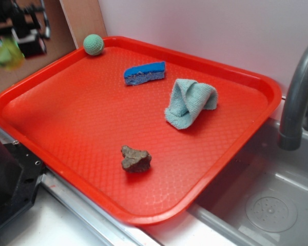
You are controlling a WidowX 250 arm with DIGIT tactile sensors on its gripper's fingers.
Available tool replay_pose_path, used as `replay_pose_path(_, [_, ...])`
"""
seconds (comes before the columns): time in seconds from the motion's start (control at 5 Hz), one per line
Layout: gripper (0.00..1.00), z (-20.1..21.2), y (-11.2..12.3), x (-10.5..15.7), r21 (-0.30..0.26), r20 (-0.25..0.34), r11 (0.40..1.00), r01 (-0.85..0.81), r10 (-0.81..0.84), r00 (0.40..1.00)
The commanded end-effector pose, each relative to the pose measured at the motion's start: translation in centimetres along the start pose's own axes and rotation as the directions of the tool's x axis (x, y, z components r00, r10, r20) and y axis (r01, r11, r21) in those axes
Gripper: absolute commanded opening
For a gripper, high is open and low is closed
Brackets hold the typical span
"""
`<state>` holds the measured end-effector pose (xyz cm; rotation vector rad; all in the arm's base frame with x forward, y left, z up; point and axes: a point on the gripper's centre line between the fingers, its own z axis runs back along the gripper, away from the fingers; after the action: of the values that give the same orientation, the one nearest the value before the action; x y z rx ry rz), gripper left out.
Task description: Grab the green animal.
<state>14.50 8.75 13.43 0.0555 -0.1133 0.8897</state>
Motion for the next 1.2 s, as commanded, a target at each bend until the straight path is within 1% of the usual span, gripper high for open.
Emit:
replay_pose_path(0.0, [0.0, 4.0, -5.3, -1.2, -0.074, -0.011, 0.917, 0.392, -0.394, 0.919])
replay_pose_path(0.2, [0.0, 4.3, -9.7, -2.8, -0.113, 0.042, 0.789, 0.604, -0.604, 0.796])
replay_pose_path(0.4, [0.0, 4.0, -11.7, -5.9, -0.105, 0.041, 0.613, 0.783, -0.784, 0.62])
replay_pose_path(0.6, [0.0, 4.0, -12.1, -8.1, -0.057, 0.046, 0.464, 0.884, -0.883, 0.467])
replay_pose_path(0.8, [0.0, 4.3, -10.6, -7.8, -0.054, 0.044, 0.496, 0.867, -0.866, 0.498])
replay_pose_path(1.0, [0.0, 4.7, -8.4, -5.9, -0.065, 0.068, 0.586, 0.808, -0.805, 0.589])
